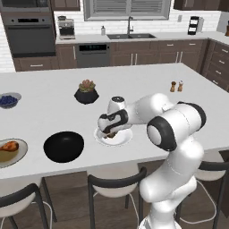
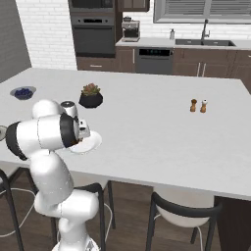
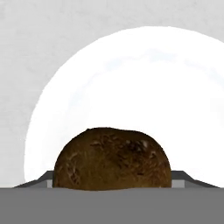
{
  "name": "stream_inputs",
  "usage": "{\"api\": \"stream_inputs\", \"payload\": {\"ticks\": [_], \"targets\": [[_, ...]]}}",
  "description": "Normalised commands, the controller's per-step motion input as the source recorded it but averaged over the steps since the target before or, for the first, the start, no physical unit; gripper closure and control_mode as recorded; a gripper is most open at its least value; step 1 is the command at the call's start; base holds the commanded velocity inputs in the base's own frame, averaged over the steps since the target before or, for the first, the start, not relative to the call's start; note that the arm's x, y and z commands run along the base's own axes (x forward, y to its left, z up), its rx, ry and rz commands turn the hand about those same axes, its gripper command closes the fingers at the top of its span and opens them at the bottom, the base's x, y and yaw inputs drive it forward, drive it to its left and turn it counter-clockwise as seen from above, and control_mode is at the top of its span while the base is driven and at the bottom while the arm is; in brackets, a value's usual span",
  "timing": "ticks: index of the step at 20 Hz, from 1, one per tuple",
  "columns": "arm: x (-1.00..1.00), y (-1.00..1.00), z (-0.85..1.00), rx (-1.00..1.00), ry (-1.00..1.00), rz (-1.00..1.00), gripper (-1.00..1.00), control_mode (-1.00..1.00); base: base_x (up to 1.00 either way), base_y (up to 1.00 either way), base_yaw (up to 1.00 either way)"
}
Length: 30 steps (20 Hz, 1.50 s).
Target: Pick the chicken drumstick and mushroom from their plates and place them in the bowl. Then put the bowl in the fridge.
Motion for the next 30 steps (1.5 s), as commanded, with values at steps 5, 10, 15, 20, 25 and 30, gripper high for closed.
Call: {"api": "stream_inputs", "payload": {"ticks": [5, 10, 15, 20, 25, 30], "targets": [[-0.69, 0.08, 1.00, 0.16, 0.02, 0.00, 1.00, -1.00, 0.00, 0.00, 0.00], [-0.27, 0.90, 0.95, -0.06, 0.00, 0.00, 1.00, -1.00, 0.00, 0.00, 0.00], [-0.03, 0.91, 0.52, -0.18, 0.09, 0.00, 1.00, -1.00, 0.00, 0.00, 0.00], [0.00, 0.60, -0.22, -0.01, 0.20, 0.00, 1.00, -1.00, 0.00, 0.00, 0.00], [0.05, 0.57, -0.53, 0.00, 0.01, 0.00, 1.00, -1.00, 0.00, 0.00, 0.00], [0.28, 0.42, -0.45, 0.00, 0.00, 0.00, 1.00, -1.00, 0.00, 0.00, 0.00]]}}
